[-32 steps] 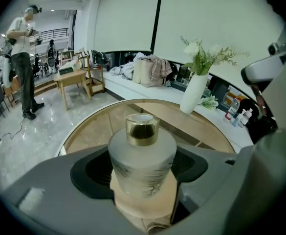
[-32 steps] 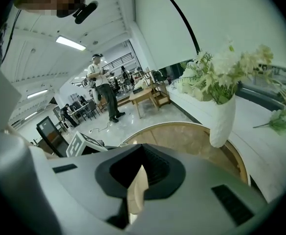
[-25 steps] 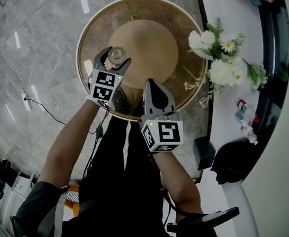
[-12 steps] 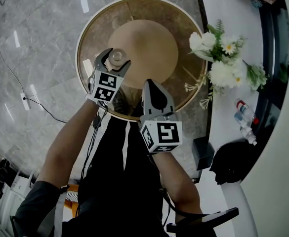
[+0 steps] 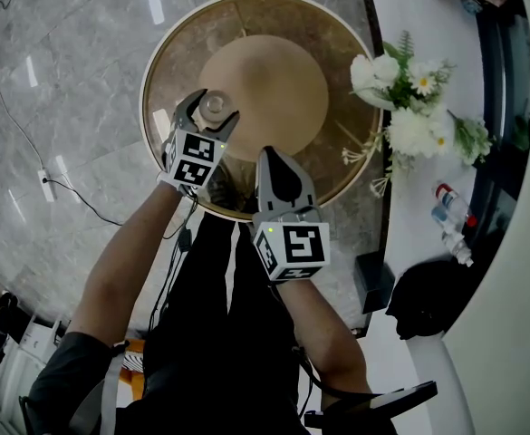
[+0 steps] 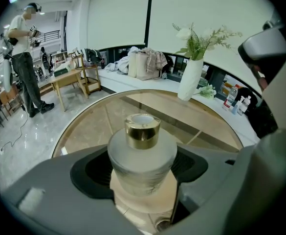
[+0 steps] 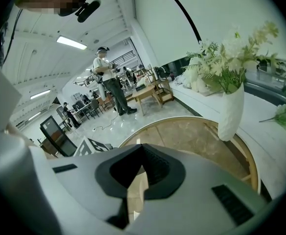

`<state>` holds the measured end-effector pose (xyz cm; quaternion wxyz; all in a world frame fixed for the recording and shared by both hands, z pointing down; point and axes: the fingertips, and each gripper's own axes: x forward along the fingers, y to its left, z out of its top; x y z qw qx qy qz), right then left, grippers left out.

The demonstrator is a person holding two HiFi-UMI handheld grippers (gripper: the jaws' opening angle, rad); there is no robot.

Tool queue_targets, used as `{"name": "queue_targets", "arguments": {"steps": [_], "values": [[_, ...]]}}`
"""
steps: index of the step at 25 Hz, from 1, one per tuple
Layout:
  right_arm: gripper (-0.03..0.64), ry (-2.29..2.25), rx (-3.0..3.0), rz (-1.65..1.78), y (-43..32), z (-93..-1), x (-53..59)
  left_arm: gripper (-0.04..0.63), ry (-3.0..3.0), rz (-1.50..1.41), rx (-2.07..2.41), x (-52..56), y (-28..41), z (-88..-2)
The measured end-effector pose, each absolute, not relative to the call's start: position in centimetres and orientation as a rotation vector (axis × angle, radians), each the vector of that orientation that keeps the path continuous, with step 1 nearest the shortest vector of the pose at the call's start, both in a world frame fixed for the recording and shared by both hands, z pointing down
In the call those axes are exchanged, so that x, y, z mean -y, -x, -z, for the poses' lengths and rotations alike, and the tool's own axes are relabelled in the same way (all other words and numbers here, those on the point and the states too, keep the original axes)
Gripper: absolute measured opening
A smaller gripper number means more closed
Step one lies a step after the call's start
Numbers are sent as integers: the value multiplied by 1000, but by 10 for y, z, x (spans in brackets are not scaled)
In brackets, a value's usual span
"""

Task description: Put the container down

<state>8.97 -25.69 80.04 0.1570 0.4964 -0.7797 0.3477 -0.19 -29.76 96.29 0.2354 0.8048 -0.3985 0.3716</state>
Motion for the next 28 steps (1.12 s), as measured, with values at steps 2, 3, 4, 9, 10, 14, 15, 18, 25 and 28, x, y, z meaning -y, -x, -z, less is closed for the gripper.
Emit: {"name": "queue_targets", "arguments": {"steps": [2, 3, 4, 9, 10, 14, 15, 18, 25, 28], "values": [[8, -1416, 2236, -999, -87, -800, 255, 339, -2214, -1032, 1087, 296, 2, -965], [8, -1414, 2239, -1000, -85, -799, 253, 339, -2215, -1037, 1088, 295, 2, -966], [8, -1411, 2242, -1002, -83, -799, 252, 339, -2217, -1040, 1091, 294, 3, -967], [8, -1388, 2249, -1009, -76, -802, 243, 339, -2214, -1035, 1101, 289, 5, -969], [8, -1387, 2248, -1010, -76, -802, 242, 339, -2212, -1042, 1100, 288, 6, -970], [8, -1385, 2252, -1008, -76, -800, 239, 339, -2192, -1084, 1104, 281, 10, -975], [8, -1385, 2255, -1005, -76, -799, 239, 339, -2191, -1090, 1106, 280, 12, -976], [8, -1389, 2262, -997, -75, -796, 239, 341, -2194, -1076, 1102, 279, 12, -975], [8, -1398, 2272, -976, -76, -782, 234, 341, -2175, -1028, 1089, 274, 13, -958], [8, -1398, 2284, -947, -74, -768, 235, 341, -2172, -1021, 1106, 268, 19, -941]]}}
